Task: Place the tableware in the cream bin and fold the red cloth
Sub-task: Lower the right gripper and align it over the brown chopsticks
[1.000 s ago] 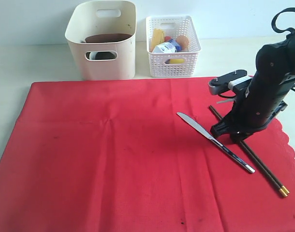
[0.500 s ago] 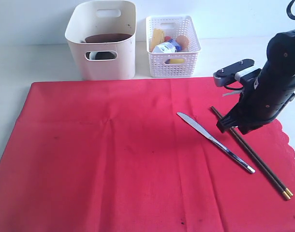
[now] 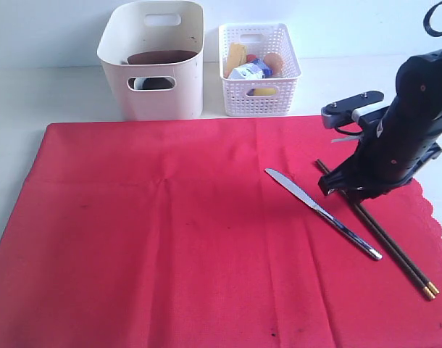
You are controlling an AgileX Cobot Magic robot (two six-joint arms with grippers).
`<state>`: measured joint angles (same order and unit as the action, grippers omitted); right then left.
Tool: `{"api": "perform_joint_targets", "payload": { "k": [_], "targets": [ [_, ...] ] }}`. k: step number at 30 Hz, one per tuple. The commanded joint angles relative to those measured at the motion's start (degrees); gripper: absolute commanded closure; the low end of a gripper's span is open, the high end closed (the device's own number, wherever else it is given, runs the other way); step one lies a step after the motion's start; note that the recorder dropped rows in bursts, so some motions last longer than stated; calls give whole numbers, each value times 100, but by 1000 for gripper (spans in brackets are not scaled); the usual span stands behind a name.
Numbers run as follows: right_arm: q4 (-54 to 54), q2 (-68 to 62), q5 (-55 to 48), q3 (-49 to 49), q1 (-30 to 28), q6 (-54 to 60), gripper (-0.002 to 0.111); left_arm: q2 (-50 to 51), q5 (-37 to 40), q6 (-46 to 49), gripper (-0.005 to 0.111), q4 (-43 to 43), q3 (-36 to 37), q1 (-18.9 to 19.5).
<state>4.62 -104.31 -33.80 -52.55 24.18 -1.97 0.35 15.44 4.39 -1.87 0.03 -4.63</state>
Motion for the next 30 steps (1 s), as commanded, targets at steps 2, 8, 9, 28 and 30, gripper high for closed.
{"api": "perform_joint_targets", "payload": {
  "k": [2, 8, 9, 28, 30],
  "targets": [
    [32, -314, 94, 12, -22, -78, 54, -35, -15, -15, 106, -56, -3, 5],
    [32, -662, 176, 12, -22, 87, 66, -35, -15, -15, 106, -56, -3, 5],
    [32, -706, 176, 12, -22, 197, 73, -35, -15, -15, 106, -56, -3, 5],
    [32, 129, 234, 12, -22, 341, 108, -35, -15, -15, 106, -56, -3, 5],
    [32, 283, 247, 12, -22, 341, 108, -35, -15, -15, 106, -56, -3, 5]
  ]
}}
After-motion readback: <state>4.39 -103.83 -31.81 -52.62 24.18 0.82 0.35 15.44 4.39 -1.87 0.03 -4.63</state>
